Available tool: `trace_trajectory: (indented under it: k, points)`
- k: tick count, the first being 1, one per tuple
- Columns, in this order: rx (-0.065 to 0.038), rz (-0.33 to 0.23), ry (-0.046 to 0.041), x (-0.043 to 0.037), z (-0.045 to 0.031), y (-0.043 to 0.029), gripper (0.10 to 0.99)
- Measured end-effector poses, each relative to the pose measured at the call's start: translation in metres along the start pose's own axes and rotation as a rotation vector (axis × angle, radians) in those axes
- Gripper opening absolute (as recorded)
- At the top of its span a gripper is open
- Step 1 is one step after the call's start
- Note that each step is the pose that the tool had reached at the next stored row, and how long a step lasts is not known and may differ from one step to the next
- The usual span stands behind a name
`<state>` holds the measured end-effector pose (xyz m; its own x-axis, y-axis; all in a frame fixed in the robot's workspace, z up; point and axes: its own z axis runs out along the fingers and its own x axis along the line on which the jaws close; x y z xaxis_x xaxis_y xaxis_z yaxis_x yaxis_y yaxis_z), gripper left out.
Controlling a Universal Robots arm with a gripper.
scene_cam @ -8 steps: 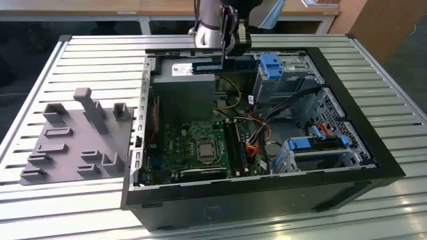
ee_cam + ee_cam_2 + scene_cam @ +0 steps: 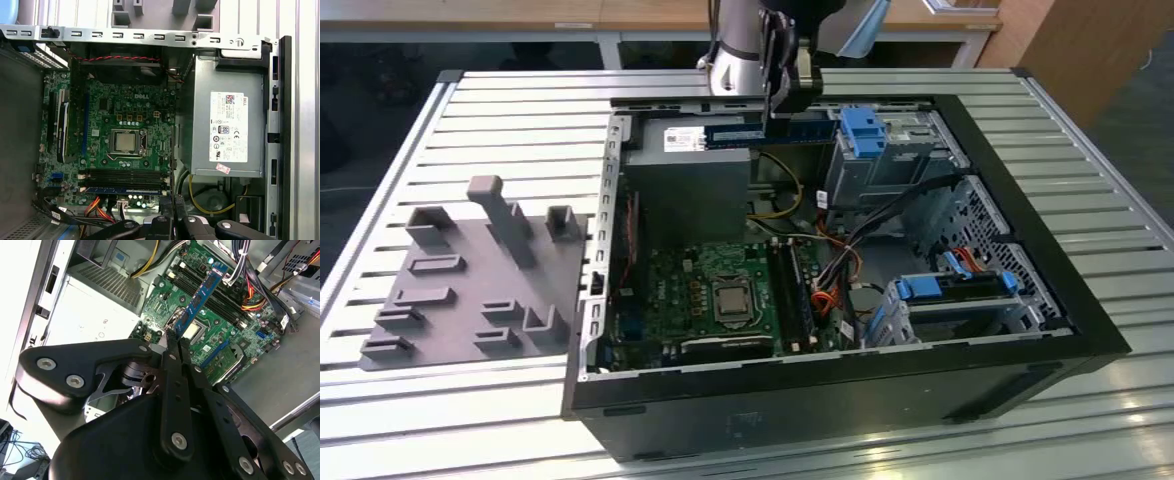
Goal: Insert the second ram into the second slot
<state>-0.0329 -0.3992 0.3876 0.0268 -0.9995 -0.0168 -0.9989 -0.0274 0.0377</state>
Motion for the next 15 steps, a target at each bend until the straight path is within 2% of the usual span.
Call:
trace_trajectory:
  k: [15]
  points:
    - [0.0,0.0,0.0,0.0032,0.0,0.0001,0.137]
